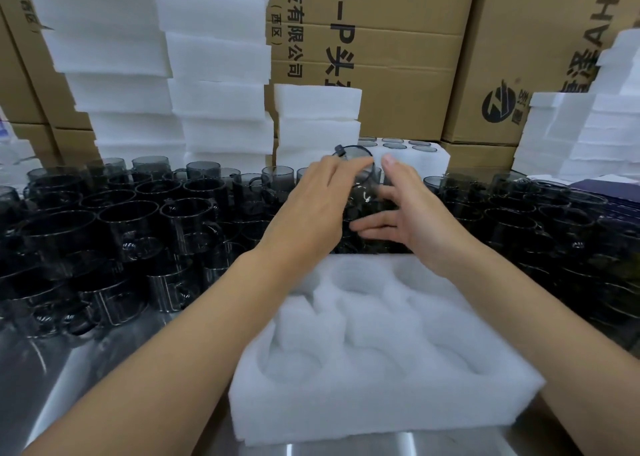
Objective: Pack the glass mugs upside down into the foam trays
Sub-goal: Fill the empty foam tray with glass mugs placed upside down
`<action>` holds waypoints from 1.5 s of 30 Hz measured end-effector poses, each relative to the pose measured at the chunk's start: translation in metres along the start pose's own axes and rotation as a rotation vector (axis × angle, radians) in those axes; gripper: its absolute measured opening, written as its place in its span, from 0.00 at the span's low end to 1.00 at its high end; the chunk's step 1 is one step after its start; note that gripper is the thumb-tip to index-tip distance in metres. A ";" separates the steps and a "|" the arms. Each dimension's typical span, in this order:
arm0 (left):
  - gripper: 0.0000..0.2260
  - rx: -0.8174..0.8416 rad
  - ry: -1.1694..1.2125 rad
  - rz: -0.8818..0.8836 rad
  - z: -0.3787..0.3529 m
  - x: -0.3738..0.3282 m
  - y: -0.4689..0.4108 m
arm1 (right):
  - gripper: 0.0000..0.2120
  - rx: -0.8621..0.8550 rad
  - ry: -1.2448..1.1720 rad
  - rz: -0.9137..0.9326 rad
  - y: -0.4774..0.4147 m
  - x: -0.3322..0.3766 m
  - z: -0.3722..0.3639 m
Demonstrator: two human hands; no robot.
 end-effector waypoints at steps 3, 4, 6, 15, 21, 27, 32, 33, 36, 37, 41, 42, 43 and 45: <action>0.27 0.076 0.015 -0.109 -0.001 -0.013 0.002 | 0.13 0.067 -0.174 0.001 0.001 0.000 -0.004; 0.27 0.080 0.012 -0.128 -0.001 -0.015 0.003 | 0.11 0.069 -0.203 -0.002 0.001 -0.001 -0.004; 0.24 0.065 0.036 -0.141 -0.001 -0.017 0.004 | 0.11 0.072 -0.232 -0.014 0.002 -0.003 -0.002; 0.24 -0.050 0.460 0.188 0.001 0.004 0.008 | 0.13 0.176 -0.346 -0.029 0.000 -0.008 -0.003; 0.30 0.086 0.757 0.516 -0.023 0.024 0.015 | 0.18 0.204 -0.411 0.001 -0.003 -0.008 -0.001; 0.23 0.133 0.821 0.555 -0.029 0.029 0.016 | 0.23 0.189 -0.398 0.007 -0.005 -0.009 0.001; 0.21 0.130 0.859 0.600 -0.032 0.032 0.017 | 0.24 0.216 -0.290 0.033 -0.003 -0.009 -0.002; 0.22 0.128 0.847 0.599 -0.032 0.033 0.017 | 0.26 0.205 -0.266 0.046 -0.002 -0.009 -0.002; 0.26 0.130 0.812 0.570 -0.031 0.032 0.017 | 0.33 0.157 -0.181 0.091 -0.001 -0.009 -0.002; 0.27 0.135 0.805 0.557 -0.031 0.031 0.016 | 0.34 0.136 -0.150 0.100 0.000 -0.009 -0.002; 0.29 0.162 0.795 0.506 -0.032 0.025 0.016 | 0.29 0.052 -0.069 0.127 0.001 -0.007 0.002; 0.29 0.164 0.795 0.502 -0.031 0.024 0.017 | 0.26 0.047 -0.075 0.131 0.002 -0.007 0.003; 0.28 0.163 0.797 0.503 -0.030 0.023 0.017 | 0.23 0.045 -0.087 0.130 0.002 -0.007 0.003; 0.26 0.164 0.806 0.511 -0.029 0.022 0.017 | 0.20 0.036 -0.092 0.127 0.002 -0.008 0.005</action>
Point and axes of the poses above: each hand's wrist, its own y-axis away from the middle knuckle, its own z-axis out of the back of the hand, x = y × z, the point moved 7 cm from there along -y, towards the middle knuckle
